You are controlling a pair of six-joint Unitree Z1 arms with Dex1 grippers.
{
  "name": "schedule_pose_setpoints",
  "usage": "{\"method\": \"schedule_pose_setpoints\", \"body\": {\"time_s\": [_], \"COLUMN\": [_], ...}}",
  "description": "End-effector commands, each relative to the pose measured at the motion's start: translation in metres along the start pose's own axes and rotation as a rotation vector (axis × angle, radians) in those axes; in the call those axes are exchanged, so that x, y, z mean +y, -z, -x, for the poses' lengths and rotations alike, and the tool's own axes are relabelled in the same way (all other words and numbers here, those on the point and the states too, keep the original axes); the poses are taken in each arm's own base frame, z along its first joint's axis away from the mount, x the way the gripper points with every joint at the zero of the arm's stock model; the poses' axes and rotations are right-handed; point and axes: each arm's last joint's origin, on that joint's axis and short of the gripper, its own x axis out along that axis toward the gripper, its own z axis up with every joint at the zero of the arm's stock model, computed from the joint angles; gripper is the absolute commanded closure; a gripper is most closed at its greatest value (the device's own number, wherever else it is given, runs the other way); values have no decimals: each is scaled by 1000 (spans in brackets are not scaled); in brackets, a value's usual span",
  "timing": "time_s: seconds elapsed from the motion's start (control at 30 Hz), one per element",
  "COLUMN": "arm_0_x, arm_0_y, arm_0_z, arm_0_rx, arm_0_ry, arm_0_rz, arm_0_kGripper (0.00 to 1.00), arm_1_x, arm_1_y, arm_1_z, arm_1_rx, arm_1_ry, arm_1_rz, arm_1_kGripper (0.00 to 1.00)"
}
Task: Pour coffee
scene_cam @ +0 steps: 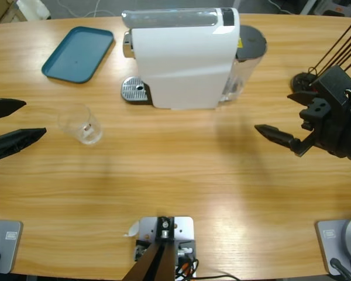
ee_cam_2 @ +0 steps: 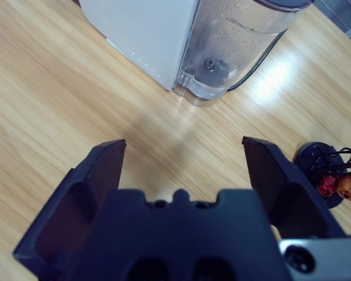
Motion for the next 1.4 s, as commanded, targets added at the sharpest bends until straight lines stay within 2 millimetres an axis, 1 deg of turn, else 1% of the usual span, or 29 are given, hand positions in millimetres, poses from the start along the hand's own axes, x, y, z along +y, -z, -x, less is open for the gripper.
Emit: {"method": "schedule_pose_setpoints", "body": {"time_s": [0.03, 0.23, 0.33, 0.4, 0.47, 0.53, 0.6, 0.7, 0.77, 0.83, 0.9, 1.0, 1.03, 1.1, 1.2, 1.27, 1.33, 1.4], "arm_0_x": [2, 2, 2, 2, 6, 9, 13, 21, 31, 44, 61, 91, 98, 107, 113, 115, 115, 112], "arm_0_y": [13, 12, 7, -4, -20, -34, -51, -78, -98, -108, -112, -111, -111, -109, -102, -96, -90, -87], "arm_0_z": [-4, -4, -5, -2, 4, 8, 3, -17, -40, -60, -77, -102, -113, -130, -151, -168, -183, -192], "arm_0_rx": [47, 48, 39, 38, 41, 21, 11, 7, 12, 10, -14, -44, -55, -59, -41, -1, 30, 49], "arm_0_ry": [-16, -16, -23, -28, -51, -13, 56, 162, 225, 260, 282, 265, 263, 269, 293, 364, 404, 433], "arm_0_rz": [4, 4, 33, 65, 136, 218, 300, 362, 471, 589, 663, 778, 811, 874, 954, 999, 1019, 1027], "arm_0_kGripper": [230, 230, 213, 207, 197, 207, 211, 211, 211, 209, 211, 211, 211, 216, 216, 216, 216, 216], "arm_1_x": [-1, -1, -1, -1, -1, 0, 0, 0, 0, 0, -1, -1, -1, -2, -2, -2, -1, 0], "arm_1_y": [9, 8, 8, 8, 8, 8, 7, 8, 7, 7, 7, 8, 8, 8, 8, 8, 7, 7], "arm_1_z": [-5, -6, -5, -5, -5, -5, -6, -6, -6, -5, -5, -3, -3, -3, -2, -2, -4, -4], "arm_1_rx": [30, 31, 27, 25, 27, 28, 30, 30, 29, 28, 26, 19, 18, 17, 13, 14, 20, 22], "arm_1_ry": [26, 26, 23, 19, 18, 17, 16, 16, 16, 16, 14, 14, 14, 14, 15, 15, 10, 3], "arm_1_rz": [1, 0, -3, -5, -4, -3, -3, -3, -3, -3, -4, -7, -8, -8, -9, -9, -6, -5], "arm_1_kGripper": [133, 133, 133, 133, 138, 138, 138, 138, 138, 138, 138, 138, 138, 138, 138, 138, 138, 138]}}
